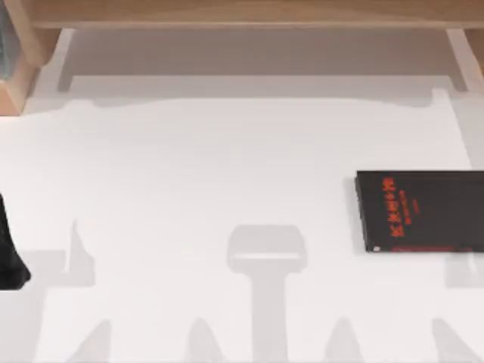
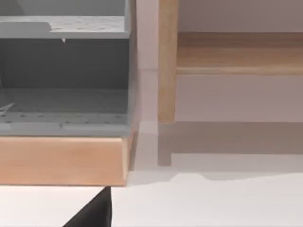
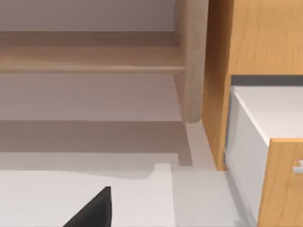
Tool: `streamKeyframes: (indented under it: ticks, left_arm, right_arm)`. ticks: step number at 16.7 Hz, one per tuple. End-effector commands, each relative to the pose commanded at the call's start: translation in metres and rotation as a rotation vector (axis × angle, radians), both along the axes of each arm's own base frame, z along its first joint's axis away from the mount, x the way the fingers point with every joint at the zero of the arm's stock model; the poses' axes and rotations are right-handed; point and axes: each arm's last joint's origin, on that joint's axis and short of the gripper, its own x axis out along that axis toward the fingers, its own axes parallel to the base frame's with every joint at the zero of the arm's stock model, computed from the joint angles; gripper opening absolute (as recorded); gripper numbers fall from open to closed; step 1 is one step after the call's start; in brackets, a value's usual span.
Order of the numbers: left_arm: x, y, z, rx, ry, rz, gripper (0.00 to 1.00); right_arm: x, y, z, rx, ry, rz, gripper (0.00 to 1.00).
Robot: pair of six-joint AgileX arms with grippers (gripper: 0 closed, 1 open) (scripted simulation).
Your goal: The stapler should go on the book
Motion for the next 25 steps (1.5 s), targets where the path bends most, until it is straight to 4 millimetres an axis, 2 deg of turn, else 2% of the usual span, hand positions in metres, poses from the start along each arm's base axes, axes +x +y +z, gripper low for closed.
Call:
streamKeyframes:
  ticks: [3,6,9,12,14,16,19,22,25]
  left_arm:
    - [0.0,0.0,0.0,0.0,0.0,0.0,1.0]
    - [0.0,0.0,0.0,0.0,0.0,0.0,1.0]
    - [0.0,0.0,0.0,0.0,0.0,0.0,1.0]
    - [0.0,0.0,0.0,0.0,0.0,0.0,1.0]
    - [0.0,0.0,0.0,0.0,0.0,0.0,1.0]
    - [0.0,0.0,0.0,0.0,0.0,0.0,1.0]
    - [0.0,0.0,0.0,0.0,0.0,0.0,1.0]
    - [0.0,0.0,0.0,0.0,0.0,0.0,1.0]
    - [0.0,0.0,0.0,0.0,0.0,0.0,1.0]
  right_arm:
    - [0.0,0.0,0.002,-0.004,0.007,0.0,1.0]
    - [0.001,0.0,0.018,-0.042,0.075,0.007,1.0]
    - [0.009,0.0,0.052,-0.111,0.21,0.027,1.0]
    - [0.033,-0.001,0.101,-0.196,0.391,0.057,1.0]
    - [0.066,-0.004,0.135,-0.253,0.53,0.079,1.0]
    - [0.11,-0.012,0.163,-0.302,0.674,0.099,1.0]
    - [0.192,-0.035,0.184,-0.352,0.88,0.121,1.0]
    - [0.27,-0.072,0.175,-0.368,1.06,0.142,1.0]
    - [0.325,-0.113,0.141,-0.355,1.207,0.17,1.0]
